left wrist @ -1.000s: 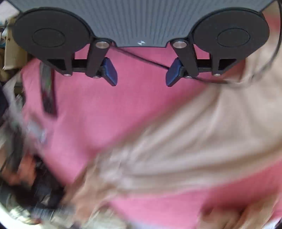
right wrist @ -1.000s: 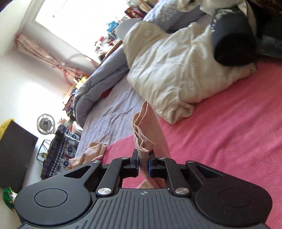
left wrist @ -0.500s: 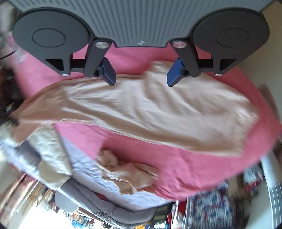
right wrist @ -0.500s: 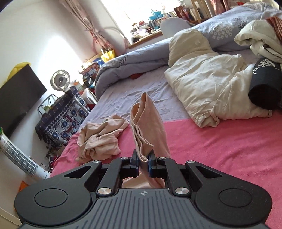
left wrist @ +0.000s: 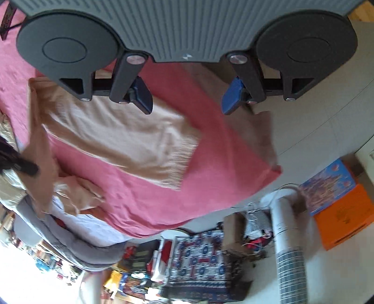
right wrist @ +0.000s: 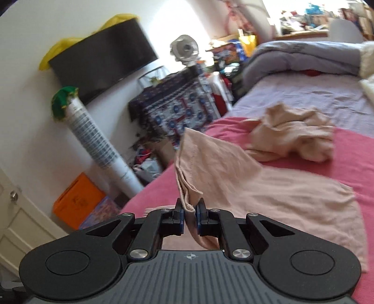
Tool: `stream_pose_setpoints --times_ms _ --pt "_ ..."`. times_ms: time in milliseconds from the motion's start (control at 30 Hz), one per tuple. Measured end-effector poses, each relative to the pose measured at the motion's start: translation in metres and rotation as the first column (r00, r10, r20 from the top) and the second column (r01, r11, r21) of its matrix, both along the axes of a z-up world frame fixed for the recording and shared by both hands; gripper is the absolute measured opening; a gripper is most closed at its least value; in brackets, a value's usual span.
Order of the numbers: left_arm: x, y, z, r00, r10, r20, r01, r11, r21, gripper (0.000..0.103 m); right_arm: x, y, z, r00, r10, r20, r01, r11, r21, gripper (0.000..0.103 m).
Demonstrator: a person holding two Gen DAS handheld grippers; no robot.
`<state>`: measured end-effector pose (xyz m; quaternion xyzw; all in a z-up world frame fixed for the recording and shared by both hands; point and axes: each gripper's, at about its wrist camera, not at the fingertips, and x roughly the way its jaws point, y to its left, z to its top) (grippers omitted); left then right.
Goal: Fold clothes
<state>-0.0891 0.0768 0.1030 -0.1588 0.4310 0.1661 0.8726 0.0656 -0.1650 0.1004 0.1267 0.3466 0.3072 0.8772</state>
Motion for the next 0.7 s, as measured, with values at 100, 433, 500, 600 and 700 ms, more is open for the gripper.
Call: stream_pose_setpoints --times_ms 100,433,500,600,700 --pt "-0.035 0.012 -0.007 0.997 0.071 0.018 -0.071 0.996 0.045 0.067 -0.004 0.076 -0.057 0.989 0.128 -0.081 -0.131 0.990 -0.041 0.026" --pt "-0.015 -0.057 -0.051 0.976 -0.217 -0.020 0.208 0.898 0.388 0.068 -0.076 0.001 -0.074 0.995 0.090 -0.036 -0.097 0.935 -0.341 0.076" --pt "0.008 -0.077 -0.059 0.941 -0.337 -0.029 0.302 0.798 0.521 0.069 -0.074 -0.021 -0.073 0.998 0.040 0.057 -0.011 0.898 -0.441 0.076" --pt "0.036 -0.095 -0.078 0.883 -0.459 -0.100 0.399 0.620 0.676 0.070 -0.068 -0.040 -0.084 0.981 0.018 0.194 0.107 0.784 -0.611 0.078" --pt "0.051 -0.101 -0.099 0.797 -0.563 -0.220 0.511 0.433 0.743 0.070 -0.061 -0.057 -0.105 0.962 0.058 0.268 0.165 0.658 -0.735 0.078"
